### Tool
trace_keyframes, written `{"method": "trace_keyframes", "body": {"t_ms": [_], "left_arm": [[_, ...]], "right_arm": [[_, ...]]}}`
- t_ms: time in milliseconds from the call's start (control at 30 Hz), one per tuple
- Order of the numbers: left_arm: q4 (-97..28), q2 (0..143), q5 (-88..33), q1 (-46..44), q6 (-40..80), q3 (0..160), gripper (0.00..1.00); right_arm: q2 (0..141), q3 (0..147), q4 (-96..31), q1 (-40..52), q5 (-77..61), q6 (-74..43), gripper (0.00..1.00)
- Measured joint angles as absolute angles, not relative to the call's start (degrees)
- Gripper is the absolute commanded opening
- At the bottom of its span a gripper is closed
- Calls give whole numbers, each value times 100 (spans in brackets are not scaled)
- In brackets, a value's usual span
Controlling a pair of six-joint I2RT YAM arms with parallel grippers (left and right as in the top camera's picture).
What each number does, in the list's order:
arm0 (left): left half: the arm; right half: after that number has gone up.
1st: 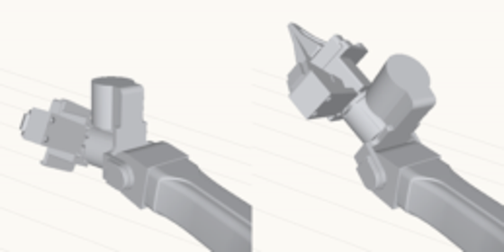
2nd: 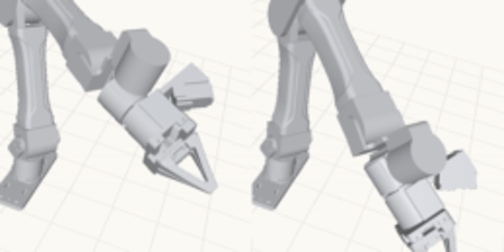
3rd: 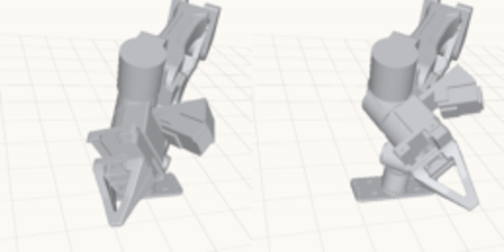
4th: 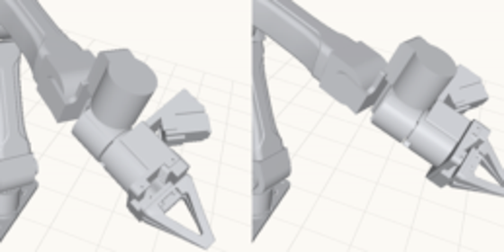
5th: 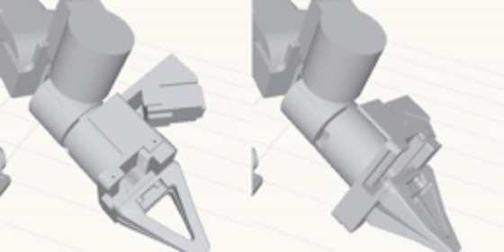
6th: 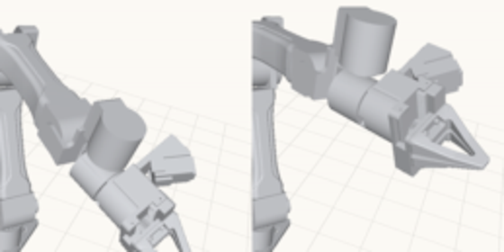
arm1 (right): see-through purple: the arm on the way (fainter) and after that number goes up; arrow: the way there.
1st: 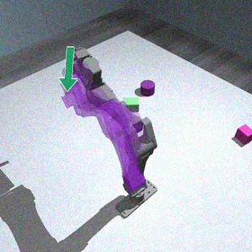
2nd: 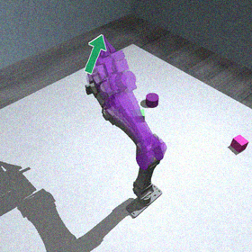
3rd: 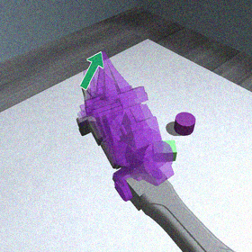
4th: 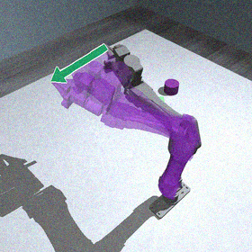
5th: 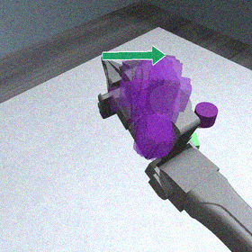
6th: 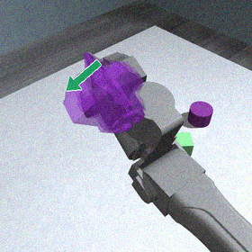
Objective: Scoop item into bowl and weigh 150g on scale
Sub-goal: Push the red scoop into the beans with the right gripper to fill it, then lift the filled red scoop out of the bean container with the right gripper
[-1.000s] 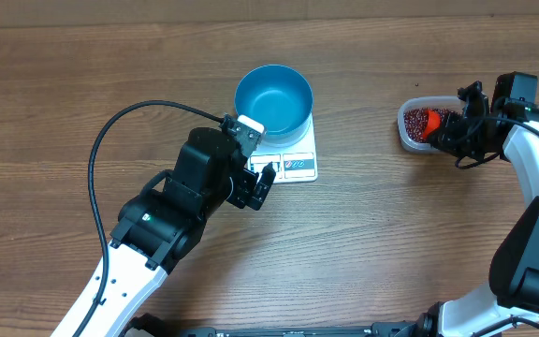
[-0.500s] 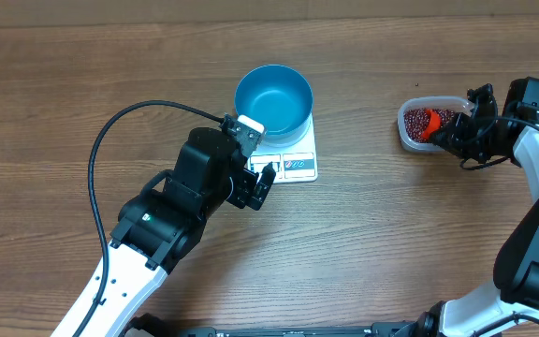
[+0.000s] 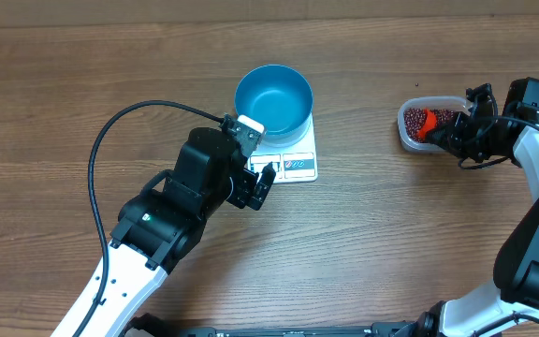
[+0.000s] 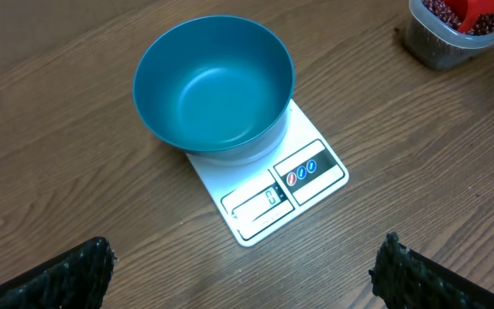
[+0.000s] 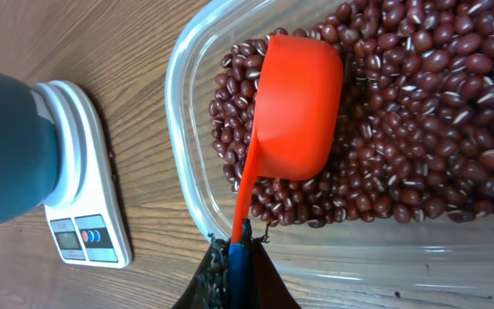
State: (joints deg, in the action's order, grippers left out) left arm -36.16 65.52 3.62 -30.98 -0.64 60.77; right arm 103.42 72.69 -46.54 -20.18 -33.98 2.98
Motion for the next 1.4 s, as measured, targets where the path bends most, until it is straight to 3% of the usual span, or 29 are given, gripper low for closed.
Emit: {"method": "trace_keyframes", "body": {"t_ms": [1000, 1400], "left_arm": [[-3618, 6549, 362, -3098, -64, 6077, 100], [-3618, 6552, 362, -3098, -64, 6077, 100]], "right_arm": [[10346, 7264, -5054, -3529, -4856, 303, 3], [10346, 7264, -5122, -3607, -5647, 425, 4]]}}
